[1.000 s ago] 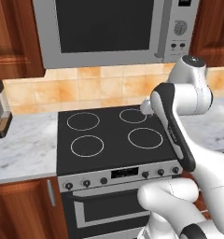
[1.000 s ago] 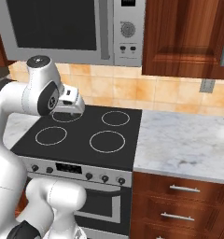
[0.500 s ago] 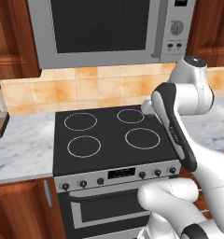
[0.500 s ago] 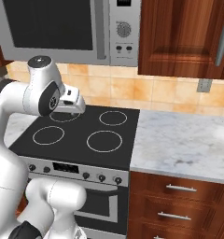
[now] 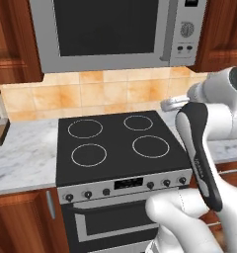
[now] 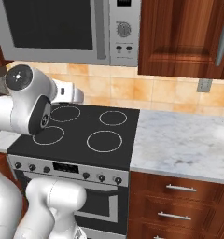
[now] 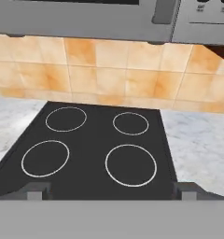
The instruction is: The microwave is finished heating the shrimp and lettuce. Take the bowl containing the food and place it on the dining counter.
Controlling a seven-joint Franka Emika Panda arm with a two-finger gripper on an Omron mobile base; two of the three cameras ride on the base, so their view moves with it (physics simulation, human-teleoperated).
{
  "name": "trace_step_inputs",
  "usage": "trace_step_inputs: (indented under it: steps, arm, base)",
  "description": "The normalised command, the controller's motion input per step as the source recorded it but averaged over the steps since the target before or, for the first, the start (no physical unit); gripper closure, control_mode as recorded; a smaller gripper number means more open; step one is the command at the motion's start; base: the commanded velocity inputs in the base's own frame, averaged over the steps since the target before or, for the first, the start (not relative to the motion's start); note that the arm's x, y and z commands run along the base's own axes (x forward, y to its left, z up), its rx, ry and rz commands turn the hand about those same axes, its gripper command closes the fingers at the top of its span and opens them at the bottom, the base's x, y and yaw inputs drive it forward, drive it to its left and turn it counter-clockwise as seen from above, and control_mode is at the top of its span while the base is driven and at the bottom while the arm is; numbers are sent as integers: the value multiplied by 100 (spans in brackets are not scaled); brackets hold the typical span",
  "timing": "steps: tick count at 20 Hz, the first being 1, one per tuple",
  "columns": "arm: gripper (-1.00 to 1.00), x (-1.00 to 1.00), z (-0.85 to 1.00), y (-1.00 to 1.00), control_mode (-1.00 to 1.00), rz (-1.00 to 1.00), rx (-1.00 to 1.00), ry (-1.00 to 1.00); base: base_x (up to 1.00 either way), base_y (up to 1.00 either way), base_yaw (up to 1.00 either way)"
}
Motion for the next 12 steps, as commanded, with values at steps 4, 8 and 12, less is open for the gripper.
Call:
trace_step_inputs:
  steps: [4, 8, 12]
  arm:
    - [-100, -2, 71, -34, -100, -1, 0, -62]
    - [-100, 3, 76, -30, -100, 0, 2, -55]
    - [-100, 26, 72, -7, -100, 0, 0, -40]
  base:
    - [0, 0, 0]
    - [0, 0, 0]
    - [0, 0, 0]
